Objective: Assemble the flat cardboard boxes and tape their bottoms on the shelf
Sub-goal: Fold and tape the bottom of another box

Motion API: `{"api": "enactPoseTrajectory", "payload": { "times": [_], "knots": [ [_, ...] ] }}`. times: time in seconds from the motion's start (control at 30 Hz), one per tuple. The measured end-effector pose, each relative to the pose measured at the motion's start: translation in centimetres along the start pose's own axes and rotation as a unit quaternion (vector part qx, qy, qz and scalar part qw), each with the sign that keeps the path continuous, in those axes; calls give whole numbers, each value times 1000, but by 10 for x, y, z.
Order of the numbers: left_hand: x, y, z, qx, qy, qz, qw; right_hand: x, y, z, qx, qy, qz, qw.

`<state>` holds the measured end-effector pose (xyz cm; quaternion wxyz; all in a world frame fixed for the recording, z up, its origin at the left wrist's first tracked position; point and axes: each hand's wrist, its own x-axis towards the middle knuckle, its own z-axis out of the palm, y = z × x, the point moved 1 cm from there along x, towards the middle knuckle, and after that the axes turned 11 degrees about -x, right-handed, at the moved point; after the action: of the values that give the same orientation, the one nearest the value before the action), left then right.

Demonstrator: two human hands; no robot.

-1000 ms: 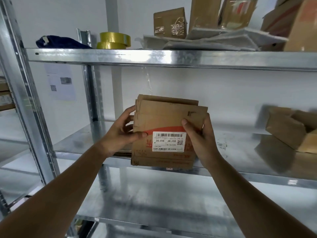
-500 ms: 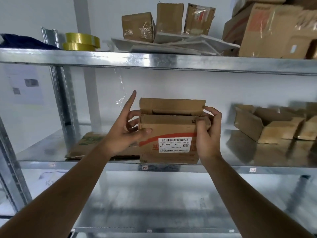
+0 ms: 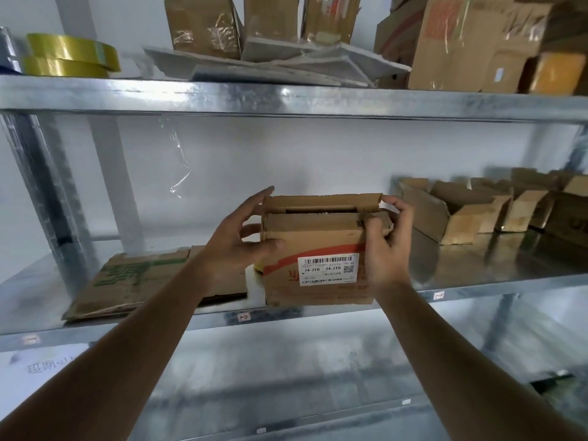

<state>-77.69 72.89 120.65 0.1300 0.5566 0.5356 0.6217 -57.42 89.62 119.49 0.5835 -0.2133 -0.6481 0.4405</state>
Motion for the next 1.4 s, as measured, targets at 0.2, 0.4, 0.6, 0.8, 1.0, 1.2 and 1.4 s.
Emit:
{"api": "enactPoseTrajectory", "payload": {
  "times": [0.2,0.4,0.6,0.8,1.0,1.2,1.4],
  "knots": [
    [27,-11,32,8,-22,20,1000,20,16,-21,-22,51,2,998],
    [58,-22,76,39,-14,51,998,54,43,-56,-33,72,34,996],
    [95,-44,132,9,57,4,998,98,79,-101,-73,3,70,995],
    [124,-58,170,-49,144,-32,988,140,148,-124,-181,-44,139,973],
    [132,-72,185,-42,188,-46,980,156,156,-132,-181,-127,170,960],
    [137,-81,183,-41,182,-47,981,171,154,-138,-248,-175,229,925],
    [144,-85,182,-11,155,-28,988,174,166,-129,-254,-160,258,919]
  ]
}}
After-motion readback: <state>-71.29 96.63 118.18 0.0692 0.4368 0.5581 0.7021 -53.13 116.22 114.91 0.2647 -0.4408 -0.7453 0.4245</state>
